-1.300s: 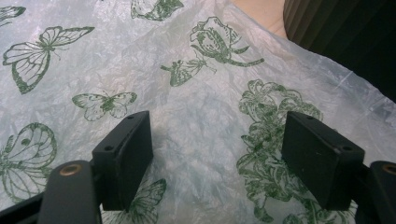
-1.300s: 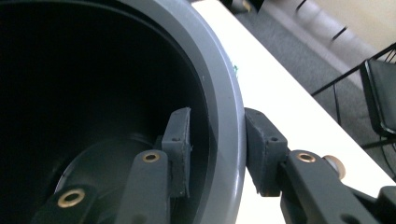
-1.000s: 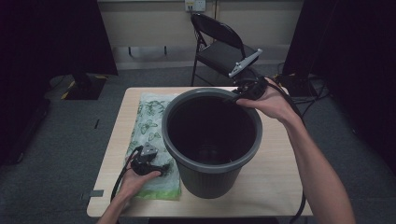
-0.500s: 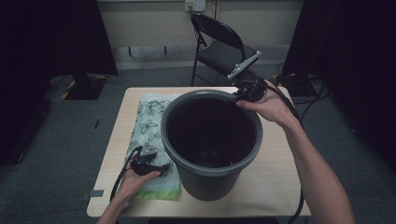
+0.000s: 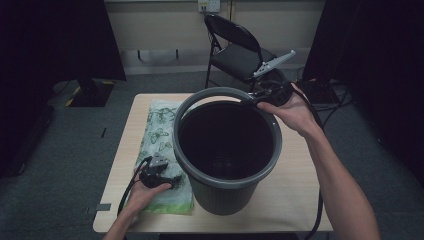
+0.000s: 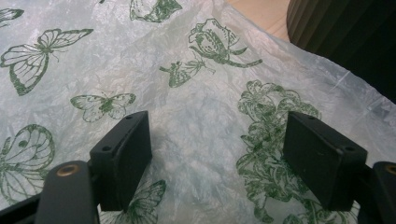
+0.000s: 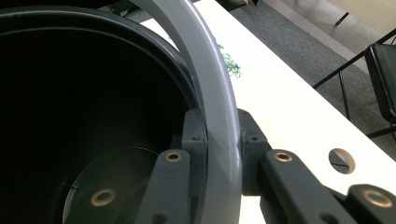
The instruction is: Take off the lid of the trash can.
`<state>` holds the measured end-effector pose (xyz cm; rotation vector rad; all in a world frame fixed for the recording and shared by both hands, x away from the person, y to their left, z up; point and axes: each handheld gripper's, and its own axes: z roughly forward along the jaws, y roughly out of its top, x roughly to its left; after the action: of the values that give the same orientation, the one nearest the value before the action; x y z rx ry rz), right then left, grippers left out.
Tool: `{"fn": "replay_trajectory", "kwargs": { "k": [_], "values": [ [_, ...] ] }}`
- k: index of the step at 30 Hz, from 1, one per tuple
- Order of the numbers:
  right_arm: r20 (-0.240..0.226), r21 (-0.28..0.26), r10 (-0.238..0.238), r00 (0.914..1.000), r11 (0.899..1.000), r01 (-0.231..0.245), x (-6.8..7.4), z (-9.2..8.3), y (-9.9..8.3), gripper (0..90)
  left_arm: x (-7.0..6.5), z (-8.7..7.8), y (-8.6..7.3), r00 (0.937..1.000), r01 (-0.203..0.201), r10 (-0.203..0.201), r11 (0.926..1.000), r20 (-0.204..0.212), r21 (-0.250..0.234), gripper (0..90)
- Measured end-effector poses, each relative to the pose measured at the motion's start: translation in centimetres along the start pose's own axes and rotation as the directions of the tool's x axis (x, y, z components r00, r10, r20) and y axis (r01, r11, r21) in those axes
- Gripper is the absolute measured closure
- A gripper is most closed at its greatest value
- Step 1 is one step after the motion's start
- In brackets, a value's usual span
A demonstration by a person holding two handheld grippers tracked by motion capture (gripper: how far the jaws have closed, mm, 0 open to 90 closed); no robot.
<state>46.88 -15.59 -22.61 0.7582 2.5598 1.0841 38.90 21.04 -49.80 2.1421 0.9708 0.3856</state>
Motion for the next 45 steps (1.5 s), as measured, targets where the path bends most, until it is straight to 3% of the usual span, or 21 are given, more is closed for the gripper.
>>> {"fn": "replay_trajectory", "kwargs": {
  "k": [6,12,21,24,28,32,34,35,38,40,43,45],
  "values": [
    [-0.021,-0.016,0.036,0.9991,0.999,-0.036,-0.2,0.3,-0.5,78.2,0.0,0.0,0.0,1.0,0.0,0.0,1.0,-0.001,0.0,23.2],
    [-0.029,-0.024,0.038,0.9988,0.999,-0.039,-0.1,0.4,-0.5,78.4,0.0,0.0,0.0,1.0,0.0,0.0,1.0,0.001,0.001,23.2],
    [-0.104,-0.087,0.082,0.9912,0.992,-0.091,-0.7,-0.9,-0.5,79.4,0.1,0.0,0.0,1.0,0.0,0.0,1.0,0.003,-0.005,23.1],
    [-0.152,-0.11,0.115,0.9817,0.985,-0.132,-1.1,-1.4,-0.6,79.8,0.1,0.0,0.0,1.0,0.0,0.0,1.0,0.003,-0.006,23.0],
    [-0.177,-0.126,0.136,0.9748,0.979,-0.159,-1.4,-2.0,-0.7,79.8,0.1,0.0,0.0,1.0,0.002,-0.002,1.0,0.005,-0.006,23.0],
    [-0.175,-0.131,0.139,0.9746,0.978,-0.163,-1.3,-2.6,-0.5,80.0,0.1,0.0,0.0,1.0,0.002,-0.002,1.0,0.004,-0.006,23.0],
    [-0.21,-0.146,0.151,0.966,0.972,-0.183,-1.4,-3.0,-0.5,79.8,0.1,0.0,0.0,1.0,0.001,-0.001,1.0,0.004,-0.006,22.9],
    [-0.187,-0.153,0.149,0.971,0.972,-0.178,-1.4,-3.2,-0.4,79.6,0.1,0.0,0.0,1.0,0.001,-0.001,1.0,0.004,-0.007,22.9],
    [-0.191,-0.166,0.162,0.968,0.967,-0.195,-1.7,-3.7,-0.4,79.6,0.1,0.0,0.0,1.0,0.001,-0.001,1.0,0.003,-0.006,23.0],
    [-0.16,-0.162,0.176,0.9714,0.966,-0.201,-1.9,-3.8,-0.6,79.9,0.0,0.0,0.0,1.0,0.0,0.0,1.0,0.001,-0.003,22.9],
    [-0.136,-0.165,0.209,0.9684,0.959,-0.23,-2.4,-3.5,-1.1,79.9,0.1,0.0,0.0,1.0,0.001,-0.001,1.0,0.003,-0.006,22.9],
    [-0.131,-0.186,0.25,0.9593,0.944,-0.272,-3.0,-3.1,-1.6,79.8,0.1,0.0,0.0,1.0,0.001,-0.001,1.0,0.003,-0.007,22.9]
  ]
}}
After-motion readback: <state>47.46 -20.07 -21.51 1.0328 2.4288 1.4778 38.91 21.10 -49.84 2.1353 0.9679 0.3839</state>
